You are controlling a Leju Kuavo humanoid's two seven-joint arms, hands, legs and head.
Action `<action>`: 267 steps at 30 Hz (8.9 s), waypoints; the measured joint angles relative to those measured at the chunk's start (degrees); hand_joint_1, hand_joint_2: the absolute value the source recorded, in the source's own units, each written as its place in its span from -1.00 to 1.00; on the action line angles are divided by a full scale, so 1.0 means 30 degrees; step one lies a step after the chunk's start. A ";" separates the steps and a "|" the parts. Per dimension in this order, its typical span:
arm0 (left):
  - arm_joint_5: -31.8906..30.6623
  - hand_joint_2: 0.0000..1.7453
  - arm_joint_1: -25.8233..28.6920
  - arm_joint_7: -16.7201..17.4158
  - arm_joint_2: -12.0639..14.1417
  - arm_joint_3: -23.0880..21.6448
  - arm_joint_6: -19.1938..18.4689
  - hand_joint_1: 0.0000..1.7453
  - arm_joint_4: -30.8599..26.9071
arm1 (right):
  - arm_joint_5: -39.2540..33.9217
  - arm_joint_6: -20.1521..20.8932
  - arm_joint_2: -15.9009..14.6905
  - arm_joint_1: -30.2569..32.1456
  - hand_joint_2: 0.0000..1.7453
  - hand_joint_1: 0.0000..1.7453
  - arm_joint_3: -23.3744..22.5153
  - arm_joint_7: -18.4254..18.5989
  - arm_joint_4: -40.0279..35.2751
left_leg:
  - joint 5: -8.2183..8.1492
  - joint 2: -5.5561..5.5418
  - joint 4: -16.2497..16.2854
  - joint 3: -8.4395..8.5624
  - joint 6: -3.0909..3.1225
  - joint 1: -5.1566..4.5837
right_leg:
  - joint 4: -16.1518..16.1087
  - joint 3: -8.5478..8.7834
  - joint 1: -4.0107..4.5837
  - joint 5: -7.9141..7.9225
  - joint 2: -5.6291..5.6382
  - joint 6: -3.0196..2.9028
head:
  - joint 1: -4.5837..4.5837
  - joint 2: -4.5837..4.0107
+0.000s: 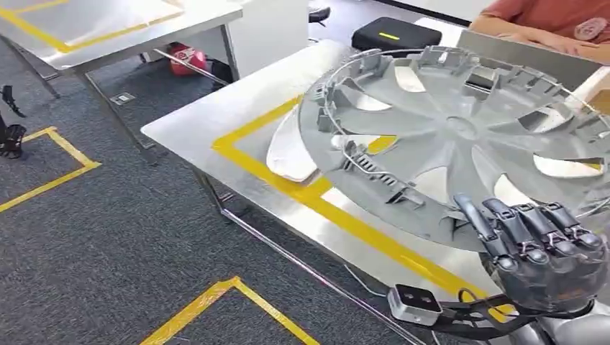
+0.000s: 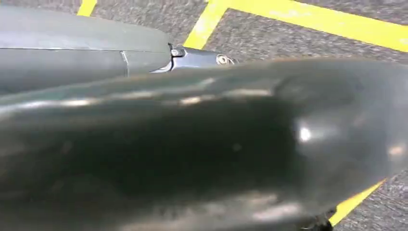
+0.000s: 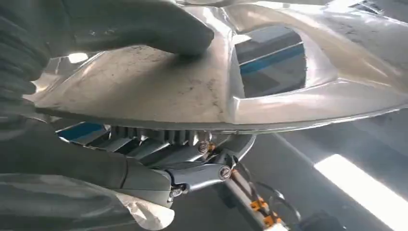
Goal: Take the parts from the cabinet and place them on the table.
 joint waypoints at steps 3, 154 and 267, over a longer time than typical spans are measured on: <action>0.0007 -1.00 -0.0005 0.0015 0.0036 -0.0007 0.0001 -1.00 -0.0079 | 0.0000 0.0000 0.0000 -0.0028 1.00 1.00 0.0000 -0.0029 -0.0007 | -0.0149 0.0372 0.0132 0.0073 -0.0290 -0.0201 | -0.0761 0.0498 0.0156 -0.0238 -0.0253 -0.0502 | -0.0044 -0.0007; 0.2397 -1.00 -0.1137 -0.1246 0.1253 -0.0488 -0.0306 -1.00 0.3213 | 0.0146 -0.0007 -0.1450 -0.7957 1.00 1.00 0.9871 0.7461 1.3224 | 0.0093 -0.0201 -0.0012 -0.0119 -0.0355 -0.0101 | -0.0944 0.0753 0.0089 -0.0413 0.0267 -0.0499 | 0.0153 0.0000; -0.0102 -1.00 -0.1171 0.0167 0.0488 -0.0335 0.0357 -1.00 0.1931 | -0.1814 0.0007 0.2229 -0.7488 1.00 -1.00 0.8102 -0.0160 1.7005 | 0.0081 -0.0210 0.0043 -0.0146 -0.0350 -0.0112 | -0.0953 0.0739 0.0081 -0.0407 0.0266 -0.0491 | 0.0146 0.0000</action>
